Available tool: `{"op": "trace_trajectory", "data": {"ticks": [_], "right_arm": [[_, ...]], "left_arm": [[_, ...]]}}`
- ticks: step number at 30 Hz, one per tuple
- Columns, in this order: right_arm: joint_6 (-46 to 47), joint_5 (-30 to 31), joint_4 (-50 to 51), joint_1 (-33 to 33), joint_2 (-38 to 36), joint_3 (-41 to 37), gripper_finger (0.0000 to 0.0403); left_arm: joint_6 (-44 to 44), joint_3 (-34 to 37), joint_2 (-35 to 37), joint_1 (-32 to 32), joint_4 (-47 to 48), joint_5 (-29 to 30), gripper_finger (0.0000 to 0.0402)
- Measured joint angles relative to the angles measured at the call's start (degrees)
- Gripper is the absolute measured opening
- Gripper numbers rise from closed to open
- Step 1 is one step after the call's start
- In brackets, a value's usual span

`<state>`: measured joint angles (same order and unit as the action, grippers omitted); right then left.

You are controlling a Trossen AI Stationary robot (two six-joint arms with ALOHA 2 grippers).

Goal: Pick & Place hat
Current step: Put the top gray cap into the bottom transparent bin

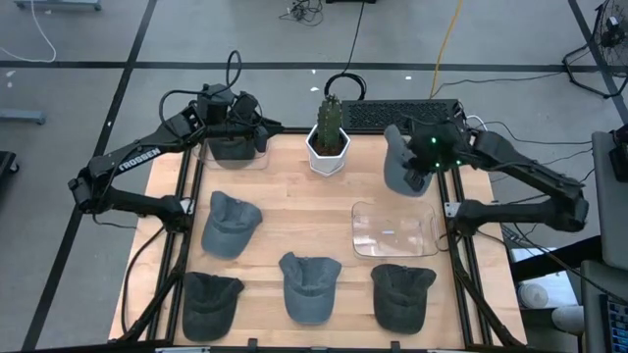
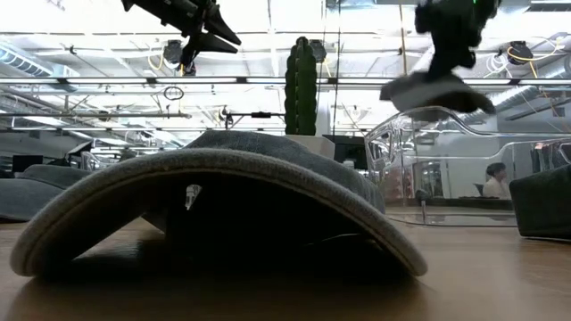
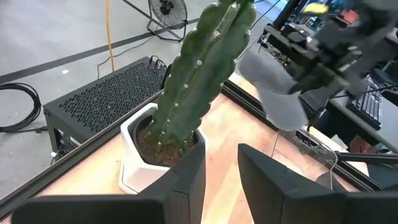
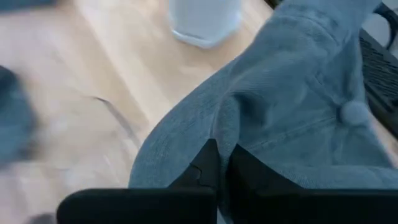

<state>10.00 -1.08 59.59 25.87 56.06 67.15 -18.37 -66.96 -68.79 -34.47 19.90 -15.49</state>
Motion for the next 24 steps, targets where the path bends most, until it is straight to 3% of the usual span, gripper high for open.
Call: {"op": "trace_trajectory", "data": {"ticks": [7,12,18,24], "right_arm": [[14.57,9.61,1.82,-22.87,5.67,5.39,0.0001],[27.02,15.76,2.32,-35.23,11.13,6.02,0.0000],[35.53,21.92,5.34,-44.27,16.84,5.34,0.0000],[37.80,22.14,4.08,-47.59,19.76,2.61,0.0000]], "left_arm": [[1.85,0.00,0.00,-0.01,0.04,-6.62,0.0102],[1.98,0.00,0.00,0.13,0.41,-11.15,0.0102],[3.62,0.00,0.00,0.99,2.84,-13.09,0.0102],[6.09,0.00,0.00,1.89,6.16,-13.26,0.0102]]}}
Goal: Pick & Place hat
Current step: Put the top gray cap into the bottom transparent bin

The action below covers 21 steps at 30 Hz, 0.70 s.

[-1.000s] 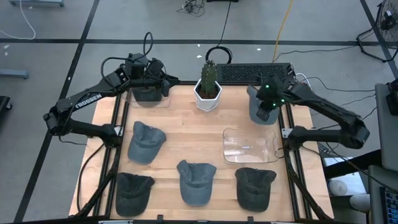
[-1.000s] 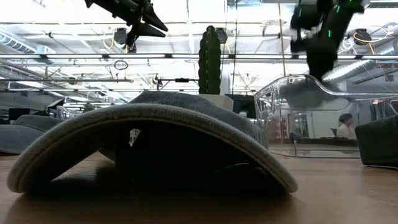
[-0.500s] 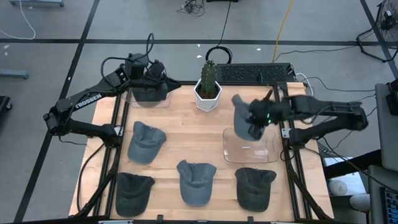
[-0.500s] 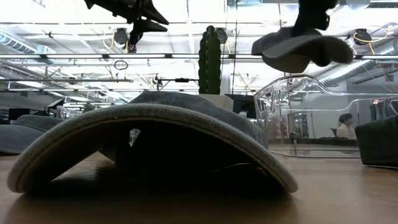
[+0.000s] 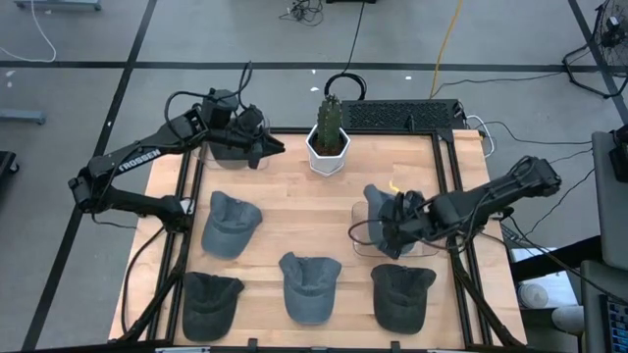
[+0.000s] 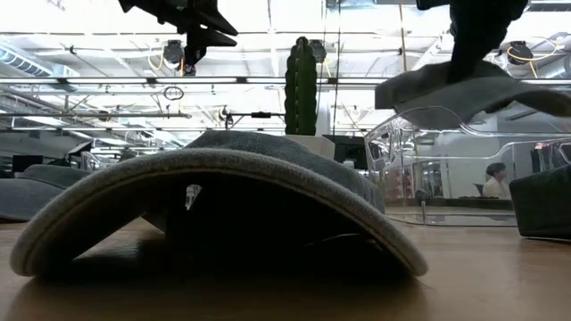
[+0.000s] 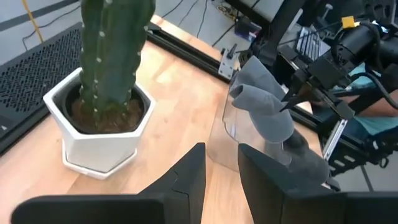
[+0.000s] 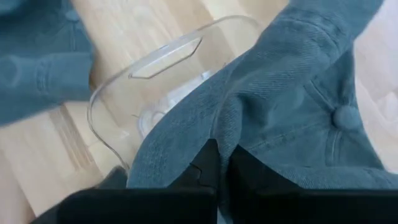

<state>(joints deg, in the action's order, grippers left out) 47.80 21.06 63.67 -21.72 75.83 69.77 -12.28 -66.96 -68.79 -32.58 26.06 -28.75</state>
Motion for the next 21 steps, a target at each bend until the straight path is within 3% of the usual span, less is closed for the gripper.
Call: {"op": "trace_trajectory", "data": {"ticks": [12,21], "right_arm": [[-3.93,1.54,-3.74,-2.03,0.41,-8.82,0.0002],[-4.55,0.75,-11.80,-2.03,0.40,-15.22,0.0045]], "left_arm": [[-1.25,0.00,0.00,0.11,-0.47,0.02,0.0102],[-4.22,0.00,0.00,0.13,-5.58,-2.91,0.0102]]}}
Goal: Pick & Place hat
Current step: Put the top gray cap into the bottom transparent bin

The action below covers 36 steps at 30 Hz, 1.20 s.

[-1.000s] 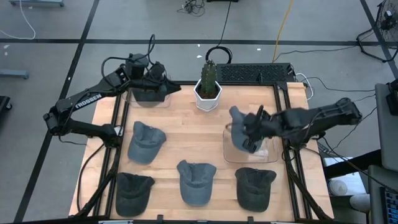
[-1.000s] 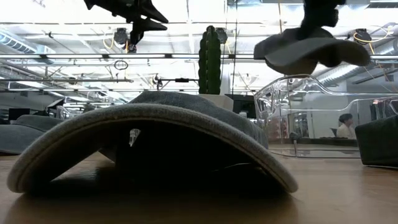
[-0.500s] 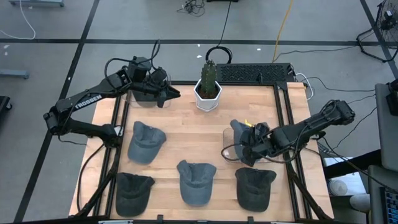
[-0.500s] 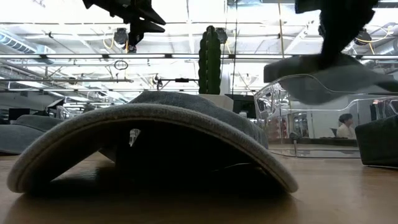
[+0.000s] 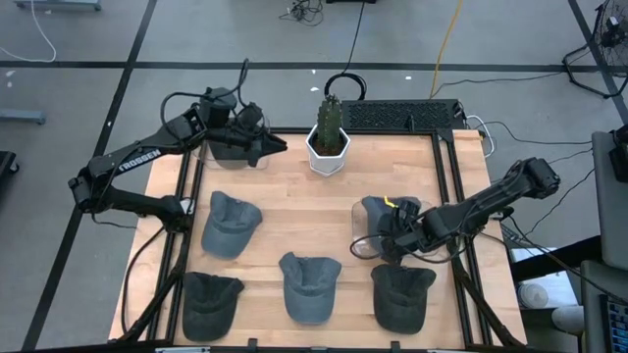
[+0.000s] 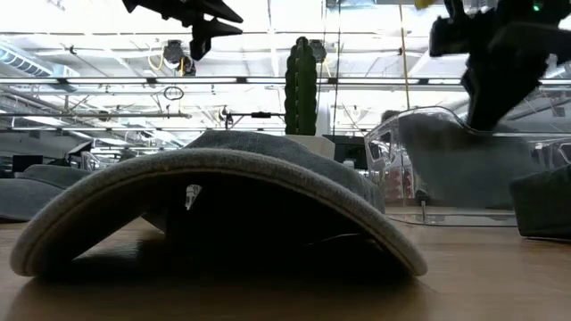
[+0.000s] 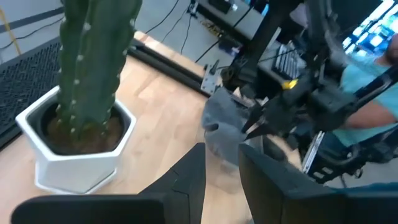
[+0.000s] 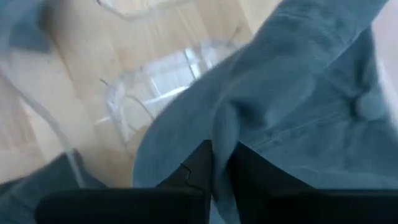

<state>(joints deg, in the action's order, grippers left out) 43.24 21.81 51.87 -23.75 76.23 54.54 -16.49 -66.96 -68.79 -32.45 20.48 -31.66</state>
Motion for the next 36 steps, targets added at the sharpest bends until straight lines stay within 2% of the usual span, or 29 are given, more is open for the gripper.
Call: {"op": "trace_trajectory", "data": {"ticks": [5,11,15,20,23,26,28,36], "right_arm": [[1.68,-5.39,-0.75,0.04,-0.02,-1.46,0.0069],[-0.90,-7.11,-1.47,-0.37,-2.72,-1.25,0.0092],[0.77,-7.48,-1.24,-0.33,-6.73,-1.25,0.0100],[6.81,-5.15,-1.09,0.79,-14.09,-1.24,0.0095],[7.16,-1.47,-1.59,2.24,-16.43,-1.16,0.0087],[1.81,-1.11,-1.57,4.37,-15.39,-1.16,0.0078],[-1.27,-2.91,-1.55,5.88,-13.57,-1.16,0.0070],[-4.34,-5.07,-6.78,9.75,-7.45,-1.16,0.0040]], "left_arm": [[-0.63,0.00,0.00,-0.04,-1.74,0.00,0.0102],[-1.24,0.00,0.01,-0.02,-1.72,0.00,0.0102],[-1.70,0.00,0.02,-0.04,-1.72,0.00,0.0102],[-1.84,0.00,0.31,-0.26,-2.54,0.00,0.0102],[-1.91,0.00,0.26,-0.26,-4.23,0.22,0.0102],[-1.15,-0.01,0.26,-0.26,-6.57,1.30,0.0102],[-0.48,0.00,0.24,-0.26,-7.75,1.69,0.0102],[-0.99,-0.02,0.24,-0.17,-8.76,2.15,0.0102]]}}
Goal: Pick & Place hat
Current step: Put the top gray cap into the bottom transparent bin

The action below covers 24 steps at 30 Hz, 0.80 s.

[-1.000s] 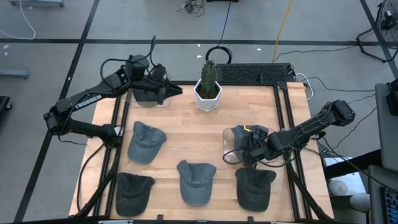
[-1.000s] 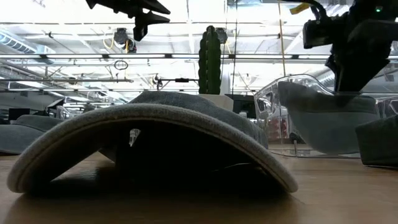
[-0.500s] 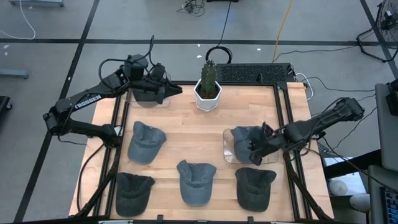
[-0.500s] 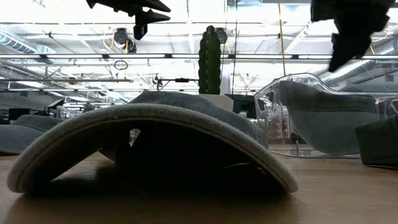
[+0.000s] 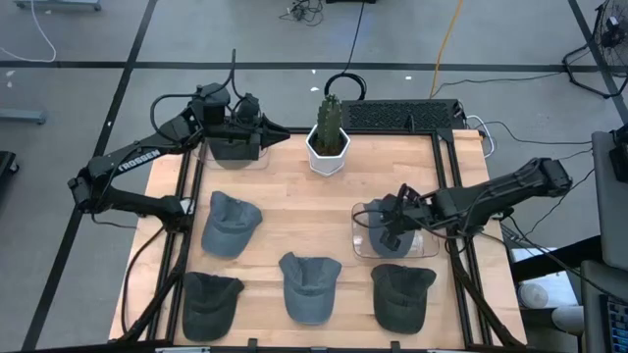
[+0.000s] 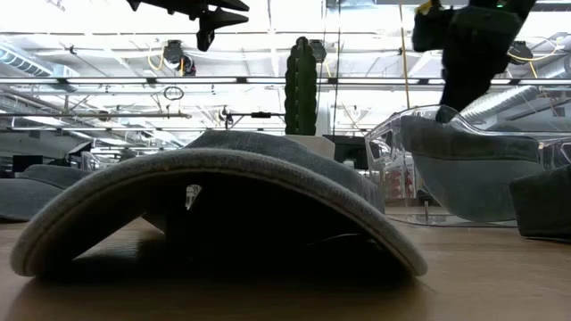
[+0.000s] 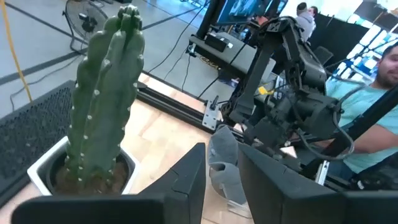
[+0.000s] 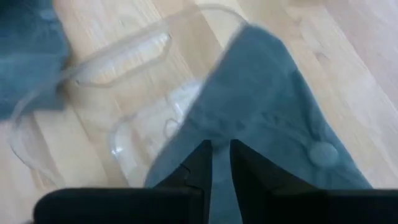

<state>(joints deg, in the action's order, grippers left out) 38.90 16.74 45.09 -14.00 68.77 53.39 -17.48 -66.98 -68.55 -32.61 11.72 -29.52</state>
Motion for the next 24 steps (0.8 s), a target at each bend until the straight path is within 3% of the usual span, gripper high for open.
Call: {"op": "trace_trajectory", "data": {"ticks": [9,18,24], "right_arm": [[1.17,-2.26,-2.31,1.75,4.99,0.00,0.0019],[8.97,-3.19,4.20,1.92,-4.44,1.57,0.0004],[10.94,-3.42,8.42,1.92,-4.16,1.51,0.0001]], "left_arm": [[0.37,0.00,0.00,0.87,0.03,-0.69,0.0102],[-0.22,0.01,0.00,0.88,0.44,-5.79,0.0102],[2.13,0.00,0.00,0.89,0.43,-5.07,0.0102]]}}
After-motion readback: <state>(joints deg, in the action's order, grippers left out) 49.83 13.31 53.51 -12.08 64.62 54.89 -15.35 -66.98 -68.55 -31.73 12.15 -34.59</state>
